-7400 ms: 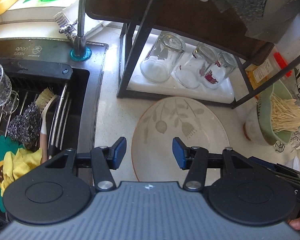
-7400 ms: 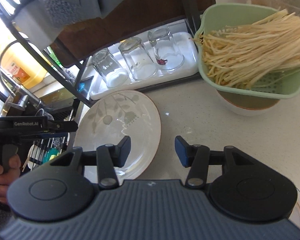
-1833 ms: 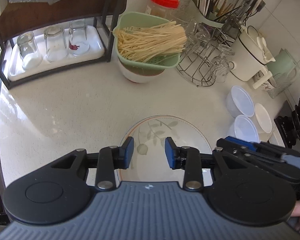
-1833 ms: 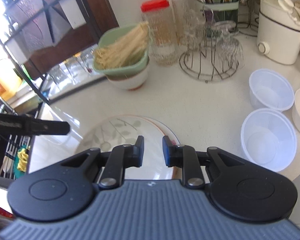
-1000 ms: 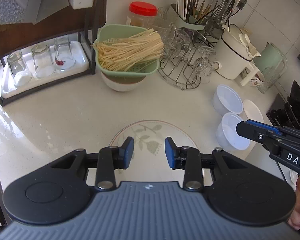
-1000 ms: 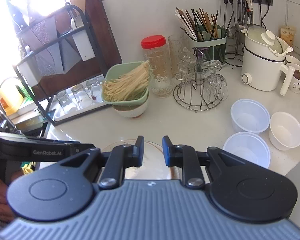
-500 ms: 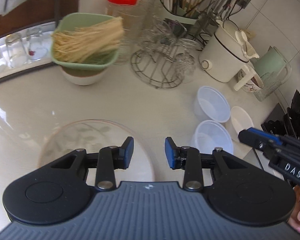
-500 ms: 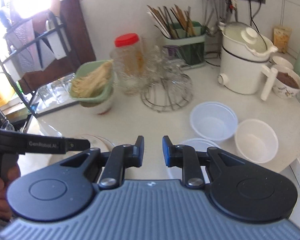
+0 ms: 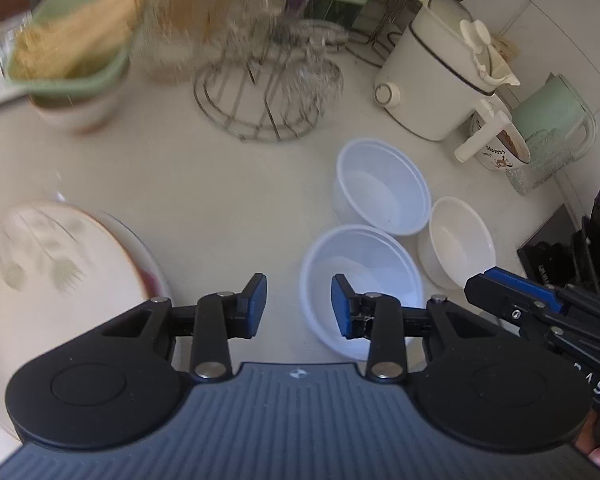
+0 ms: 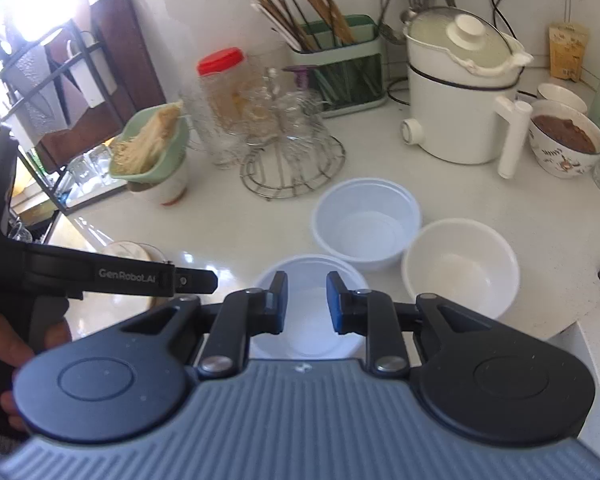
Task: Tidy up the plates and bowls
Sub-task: 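Move the left tool away from the stack toward the white plastic bowls, then close the left tool on the rim of a white plastic bowl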
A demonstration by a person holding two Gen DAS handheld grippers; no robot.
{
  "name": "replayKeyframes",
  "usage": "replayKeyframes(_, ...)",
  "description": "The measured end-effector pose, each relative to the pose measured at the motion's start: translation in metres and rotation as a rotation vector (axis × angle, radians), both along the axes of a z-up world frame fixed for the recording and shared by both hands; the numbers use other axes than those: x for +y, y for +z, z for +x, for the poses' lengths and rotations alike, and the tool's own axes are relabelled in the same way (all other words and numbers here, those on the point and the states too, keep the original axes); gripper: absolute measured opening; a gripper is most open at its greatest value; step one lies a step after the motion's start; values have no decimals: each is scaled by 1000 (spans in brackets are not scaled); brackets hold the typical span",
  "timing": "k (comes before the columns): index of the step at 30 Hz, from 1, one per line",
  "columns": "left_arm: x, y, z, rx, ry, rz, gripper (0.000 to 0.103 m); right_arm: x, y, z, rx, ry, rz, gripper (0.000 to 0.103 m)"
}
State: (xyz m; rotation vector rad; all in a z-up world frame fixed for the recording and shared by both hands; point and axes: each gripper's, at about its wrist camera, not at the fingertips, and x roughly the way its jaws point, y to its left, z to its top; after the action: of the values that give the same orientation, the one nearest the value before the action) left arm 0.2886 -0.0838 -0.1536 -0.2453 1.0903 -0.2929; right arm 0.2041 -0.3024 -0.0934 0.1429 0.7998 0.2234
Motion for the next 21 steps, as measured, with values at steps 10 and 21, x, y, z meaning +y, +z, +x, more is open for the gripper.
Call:
replayKeyframes(10, -23, -26, 10, 80, 55, 36, 46, -18, -26, 17, 20, 71, 25, 46)
replayKeyframes(21, -36, -35, 21, 94, 87, 84, 45, -19, -50, 39, 50, 59, -42, 36)
